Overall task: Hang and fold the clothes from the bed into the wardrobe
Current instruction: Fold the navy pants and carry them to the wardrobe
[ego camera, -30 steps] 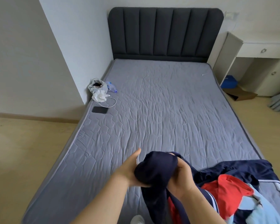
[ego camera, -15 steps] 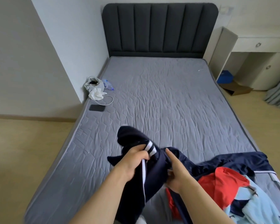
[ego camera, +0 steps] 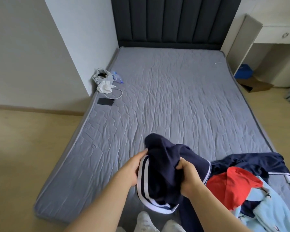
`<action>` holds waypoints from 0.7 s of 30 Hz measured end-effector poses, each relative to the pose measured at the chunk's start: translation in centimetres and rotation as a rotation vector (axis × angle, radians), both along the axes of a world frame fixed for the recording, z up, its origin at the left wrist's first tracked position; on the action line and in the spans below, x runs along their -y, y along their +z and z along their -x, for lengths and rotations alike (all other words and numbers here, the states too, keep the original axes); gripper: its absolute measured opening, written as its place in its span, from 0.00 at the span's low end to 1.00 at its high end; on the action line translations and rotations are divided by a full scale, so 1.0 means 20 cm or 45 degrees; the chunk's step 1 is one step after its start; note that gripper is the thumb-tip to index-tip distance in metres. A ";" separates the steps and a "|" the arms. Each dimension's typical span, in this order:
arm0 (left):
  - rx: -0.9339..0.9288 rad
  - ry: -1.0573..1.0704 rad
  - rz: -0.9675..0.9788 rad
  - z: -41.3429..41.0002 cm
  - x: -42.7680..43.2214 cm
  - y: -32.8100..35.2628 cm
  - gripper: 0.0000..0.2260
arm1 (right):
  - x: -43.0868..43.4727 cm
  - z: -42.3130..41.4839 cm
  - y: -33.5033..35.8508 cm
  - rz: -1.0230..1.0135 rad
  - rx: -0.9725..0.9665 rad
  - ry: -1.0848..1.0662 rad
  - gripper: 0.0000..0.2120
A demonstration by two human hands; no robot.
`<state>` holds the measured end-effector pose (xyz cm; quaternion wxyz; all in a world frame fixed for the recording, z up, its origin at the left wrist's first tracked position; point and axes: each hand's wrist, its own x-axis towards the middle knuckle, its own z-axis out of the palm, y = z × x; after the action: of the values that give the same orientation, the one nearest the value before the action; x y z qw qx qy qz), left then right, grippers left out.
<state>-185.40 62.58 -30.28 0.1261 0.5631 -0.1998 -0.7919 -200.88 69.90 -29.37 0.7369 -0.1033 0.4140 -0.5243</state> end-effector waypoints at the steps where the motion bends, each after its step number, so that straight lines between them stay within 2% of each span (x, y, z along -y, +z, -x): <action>1: 0.000 0.042 -0.012 0.01 0.00 -0.01 0.13 | 0.00 0.00 -0.04 -0.128 -0.091 -0.031 0.10; 3: 0.032 0.115 -0.013 0.02 0.01 -0.02 0.07 | 0.00 -0.01 -0.10 -0.393 -0.289 -0.152 0.11; 6: 0.064 0.191 0.154 0.02 0.03 -0.01 0.04 | 0.03 -0.01 -0.13 -0.491 -0.706 -0.111 0.13; 8: 0.014 0.172 0.421 0.02 0.04 0.03 0.10 | 0.03 -0.01 -0.15 -0.461 -0.945 -0.140 0.13; 11: -0.003 -0.107 0.825 0.04 0.06 0.10 0.19 | 0.05 0.00 -0.14 -0.446 -1.138 -0.478 0.06; 12: 0.035 -0.217 0.934 0.04 0.06 0.12 0.21 | 0.07 0.00 -0.12 -0.435 -1.155 -0.575 0.05; 13: 0.094 -0.333 1.033 0.05 0.07 0.13 0.23 | 0.08 0.00 -0.09 -0.354 -1.073 -0.590 0.11; 14: 0.154 -0.465 1.113 0.06 0.07 0.15 0.25 | 0.10 -0.01 -0.06 -0.220 -0.915 -0.548 0.15; 16: 0.271 -0.811 1.236 0.07 0.08 0.17 0.26 | 0.13 -0.03 0.00 -0.068 -0.635 -0.367 0.17; 18: 0.392 -1.150 1.321 0.07 0.08 0.18 0.25 | 0.12 -0.04 0.02 -0.038 -0.555 -0.262 0.16; 20: 0.385 -1.263 1.304 0.04 0.09 0.17 0.23 | 0.10 -0.04 0.00 -0.135 -0.550 -0.349 0.11; 21: 0.320 -1.212 1.258 0.02 0.09 0.16 0.21 | 0.10 -0.04 0.00 -0.191 -0.546 -0.411 0.10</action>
<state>-185.79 60.80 -27.10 -0.0174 0.3783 -0.7747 -0.5064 -200.02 67.90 -29.41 0.5451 -0.0898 0.6091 -0.5690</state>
